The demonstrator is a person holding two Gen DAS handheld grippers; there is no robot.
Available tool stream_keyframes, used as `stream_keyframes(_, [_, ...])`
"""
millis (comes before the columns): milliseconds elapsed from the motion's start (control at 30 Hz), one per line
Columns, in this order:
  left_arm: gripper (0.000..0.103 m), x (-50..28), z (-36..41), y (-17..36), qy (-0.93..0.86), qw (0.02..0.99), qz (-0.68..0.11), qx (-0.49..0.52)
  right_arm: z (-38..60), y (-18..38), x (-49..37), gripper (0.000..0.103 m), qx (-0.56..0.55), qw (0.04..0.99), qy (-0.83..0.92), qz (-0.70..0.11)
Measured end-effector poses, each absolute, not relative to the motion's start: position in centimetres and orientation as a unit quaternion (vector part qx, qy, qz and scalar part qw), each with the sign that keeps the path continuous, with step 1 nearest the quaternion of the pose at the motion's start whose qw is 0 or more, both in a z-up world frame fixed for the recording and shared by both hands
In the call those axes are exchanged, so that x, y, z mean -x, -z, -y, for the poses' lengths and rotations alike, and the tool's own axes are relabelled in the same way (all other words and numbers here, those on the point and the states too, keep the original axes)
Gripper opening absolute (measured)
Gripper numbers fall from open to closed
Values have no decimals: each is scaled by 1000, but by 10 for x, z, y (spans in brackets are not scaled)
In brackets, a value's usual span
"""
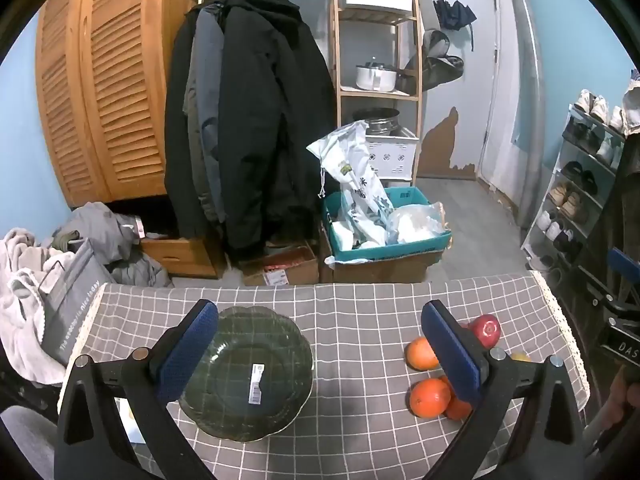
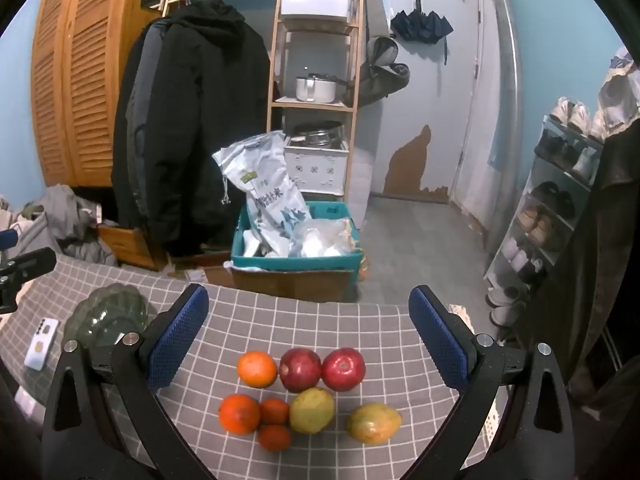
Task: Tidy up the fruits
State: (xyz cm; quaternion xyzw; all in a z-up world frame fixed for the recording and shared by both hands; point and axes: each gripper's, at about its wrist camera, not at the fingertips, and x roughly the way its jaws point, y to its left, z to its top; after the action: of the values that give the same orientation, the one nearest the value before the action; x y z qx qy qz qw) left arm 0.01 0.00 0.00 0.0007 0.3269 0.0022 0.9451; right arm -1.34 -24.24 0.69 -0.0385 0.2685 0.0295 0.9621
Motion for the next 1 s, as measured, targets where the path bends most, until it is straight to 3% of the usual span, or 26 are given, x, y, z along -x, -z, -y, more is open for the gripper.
stream_keyframes(1000, [102, 3, 4, -8, 5, 948, -318, -7, 239, -8, 14, 99, 42, 962, -28, -268])
